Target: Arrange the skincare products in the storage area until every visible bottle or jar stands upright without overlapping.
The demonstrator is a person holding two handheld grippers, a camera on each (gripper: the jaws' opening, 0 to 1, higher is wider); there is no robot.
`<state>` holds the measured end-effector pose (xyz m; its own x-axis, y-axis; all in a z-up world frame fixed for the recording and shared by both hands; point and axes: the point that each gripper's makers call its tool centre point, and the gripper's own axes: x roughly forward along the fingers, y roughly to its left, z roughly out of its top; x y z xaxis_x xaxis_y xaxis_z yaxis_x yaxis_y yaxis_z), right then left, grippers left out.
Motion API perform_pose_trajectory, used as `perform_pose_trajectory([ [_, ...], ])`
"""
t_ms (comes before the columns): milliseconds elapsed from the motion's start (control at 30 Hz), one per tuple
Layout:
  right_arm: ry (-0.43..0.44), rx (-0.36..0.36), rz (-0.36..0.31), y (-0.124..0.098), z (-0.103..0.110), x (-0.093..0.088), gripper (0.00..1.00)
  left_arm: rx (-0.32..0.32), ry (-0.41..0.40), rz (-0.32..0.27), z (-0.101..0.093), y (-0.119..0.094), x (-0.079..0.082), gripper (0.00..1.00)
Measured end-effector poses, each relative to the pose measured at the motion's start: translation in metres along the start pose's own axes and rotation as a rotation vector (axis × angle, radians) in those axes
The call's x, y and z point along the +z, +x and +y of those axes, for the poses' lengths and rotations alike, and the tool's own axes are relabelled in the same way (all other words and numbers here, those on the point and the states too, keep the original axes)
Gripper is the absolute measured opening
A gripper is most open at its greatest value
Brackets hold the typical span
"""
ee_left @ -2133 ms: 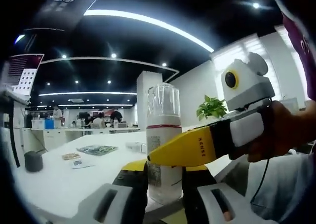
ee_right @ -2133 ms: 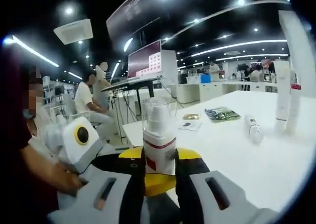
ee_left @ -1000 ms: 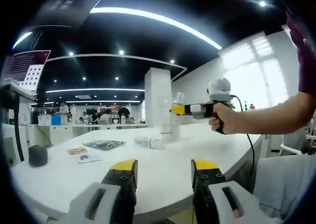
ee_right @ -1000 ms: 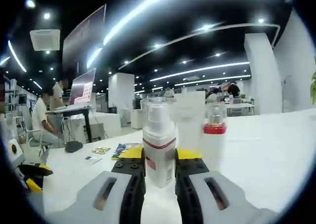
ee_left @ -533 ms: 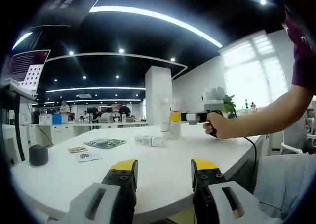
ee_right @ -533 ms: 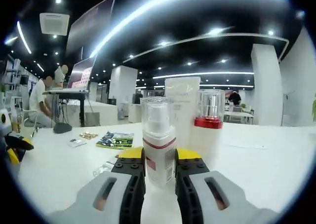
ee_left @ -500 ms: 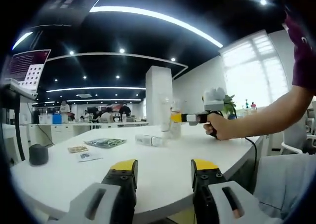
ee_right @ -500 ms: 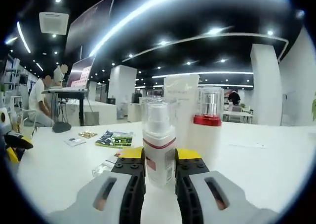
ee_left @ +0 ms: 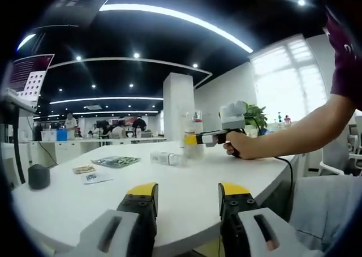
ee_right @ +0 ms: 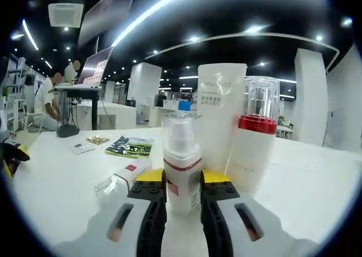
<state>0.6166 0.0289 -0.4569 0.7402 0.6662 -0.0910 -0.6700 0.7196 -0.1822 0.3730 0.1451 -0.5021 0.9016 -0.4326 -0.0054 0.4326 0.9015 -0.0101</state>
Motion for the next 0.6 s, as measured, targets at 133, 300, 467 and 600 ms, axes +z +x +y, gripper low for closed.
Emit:
perform_pose_trajectory([
  [133, 0.026, -0.005, 0.000, -0.0015, -0.0021, -0.0001, 0.20, -0.004, -0.003, -0.006, -0.0004, 0.0010, 0.0014, 0.43],
  [300, 0.035, -0.017, 0.008, -0.0037, -0.0044, -0.0014, 0.21, -0.007, -0.003, -0.008, -0.0005, 0.0014, 0.0010, 0.43],
  [467, -0.024, -0.013, -0.001, -0.0031, 0.0005, 0.0000, 0.21, -0.006, 0.000, -0.004, -0.0006, 0.0014, 0.0005, 0.43],
  [600, -0.022, -0.013, 0.014, -0.0028, 0.0001, -0.0031, 0.22, -0.005, 0.004, -0.001, -0.0012, 0.0014, 0.0000, 0.43],
])
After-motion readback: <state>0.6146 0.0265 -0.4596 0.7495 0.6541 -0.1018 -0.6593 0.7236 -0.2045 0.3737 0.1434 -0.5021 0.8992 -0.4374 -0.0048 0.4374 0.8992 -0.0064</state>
